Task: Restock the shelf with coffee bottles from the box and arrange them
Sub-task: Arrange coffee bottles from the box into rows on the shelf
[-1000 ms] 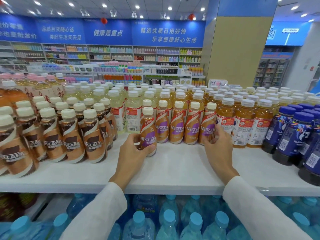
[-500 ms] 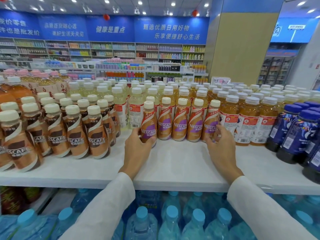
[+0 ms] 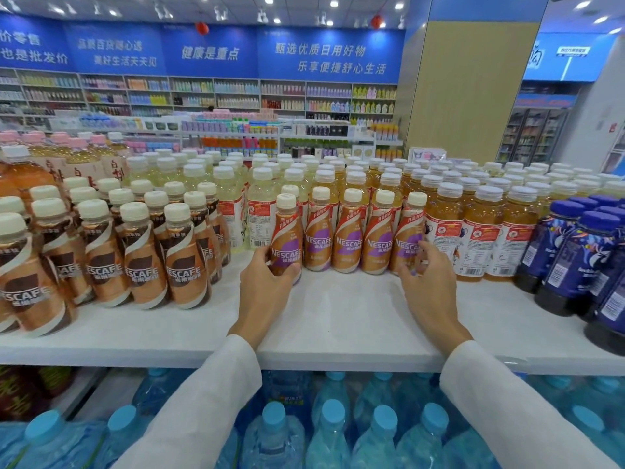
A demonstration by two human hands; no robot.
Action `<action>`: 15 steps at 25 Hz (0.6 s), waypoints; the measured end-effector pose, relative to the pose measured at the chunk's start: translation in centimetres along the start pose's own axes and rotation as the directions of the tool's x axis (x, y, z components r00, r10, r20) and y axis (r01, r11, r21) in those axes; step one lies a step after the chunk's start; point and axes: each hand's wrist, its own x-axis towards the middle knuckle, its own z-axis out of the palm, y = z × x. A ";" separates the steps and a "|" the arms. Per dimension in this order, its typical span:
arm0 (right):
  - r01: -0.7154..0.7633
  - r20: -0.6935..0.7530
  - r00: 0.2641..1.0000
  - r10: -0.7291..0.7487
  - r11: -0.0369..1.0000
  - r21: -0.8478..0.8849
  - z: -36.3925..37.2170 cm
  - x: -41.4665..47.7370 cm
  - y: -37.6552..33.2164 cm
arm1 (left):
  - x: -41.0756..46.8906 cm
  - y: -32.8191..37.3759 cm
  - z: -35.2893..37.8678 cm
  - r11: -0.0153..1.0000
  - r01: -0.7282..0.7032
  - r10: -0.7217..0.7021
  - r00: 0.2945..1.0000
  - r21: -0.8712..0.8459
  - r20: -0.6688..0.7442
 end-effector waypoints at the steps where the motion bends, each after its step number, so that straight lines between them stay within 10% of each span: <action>1: 0.000 -0.003 1.000 0.000 1.000 -0.004 0.0 0.0 0.0 | 0.0 0.0 0.0 1.000 0.001 -0.001 1.000 0.001 -0.001; 15: -0.031 0.184 0.983 0.023 0.999 0.039 -3.0 -4.2 -1.2 | -4.4 0.7 -2.7 0.989 0.064 -0.061 0.998 0.135 -0.029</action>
